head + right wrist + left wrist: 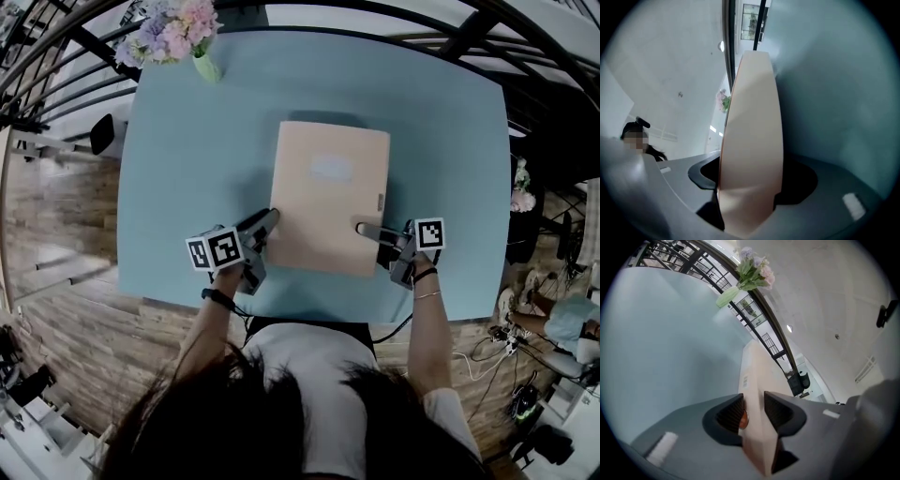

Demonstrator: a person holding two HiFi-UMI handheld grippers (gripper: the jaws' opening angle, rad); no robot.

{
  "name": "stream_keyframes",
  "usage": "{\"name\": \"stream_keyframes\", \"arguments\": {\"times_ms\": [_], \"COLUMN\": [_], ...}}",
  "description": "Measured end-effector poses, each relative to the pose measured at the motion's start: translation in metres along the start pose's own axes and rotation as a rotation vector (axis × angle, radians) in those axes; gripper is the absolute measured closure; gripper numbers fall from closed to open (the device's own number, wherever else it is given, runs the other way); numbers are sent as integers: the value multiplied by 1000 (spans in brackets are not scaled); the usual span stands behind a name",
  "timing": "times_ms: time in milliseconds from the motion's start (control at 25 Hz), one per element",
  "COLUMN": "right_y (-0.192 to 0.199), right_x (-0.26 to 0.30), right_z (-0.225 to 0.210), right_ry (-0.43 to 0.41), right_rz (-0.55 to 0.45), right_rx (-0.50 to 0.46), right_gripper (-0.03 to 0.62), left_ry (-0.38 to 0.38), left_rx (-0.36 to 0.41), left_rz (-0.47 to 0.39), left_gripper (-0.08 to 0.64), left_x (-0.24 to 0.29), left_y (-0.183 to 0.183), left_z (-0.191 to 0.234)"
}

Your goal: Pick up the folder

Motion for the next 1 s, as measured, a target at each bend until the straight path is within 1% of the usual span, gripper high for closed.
{"name": "stream_keyframes", "arguments": {"times_ms": [80,160,400,600,680,760,880,1000], "right_y": [-8,-13,-13,-13,-13,-14,-16,-19], "right_x": [4,8,10,12,14,14,11,7], "right_z": [1,2,2,4,7,9,13,23], "right_ry": [-2,-9,21,31,31,37,52,48], "right_rz": [-75,-108,-91,-94,-92,-94,-105,-118], "right_rx": [-27,-23,-35,-39,-49,-54,-70,-112], "right_gripper": [304,304,304,319,322,324,324,325], "left_ry": [4,5,7,25,32,28,7,-17], "left_rx": [-5,-4,-5,-18,-3,31,59,83], "left_rz": [-3,-4,-4,-16,-24,-34,-56,-86], "left_gripper": [368,368,368,368,367,367,375,379], "left_x": [1,2,1,-1,-3,-5,-6,-12], "left_y": [-1,-2,-2,-2,-4,-8,-14,-22], "left_z": [0,0,-1,0,0,-2,-4,-8]}}
Point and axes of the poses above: the fingertips, and each gripper's own axes: x forward along the fingers, z to its left, y out of its underside, the point moved 3 cm from there along -x, backward along the fingers, and after that the axes turned 4 degrees about z, right-handed, at the moved point
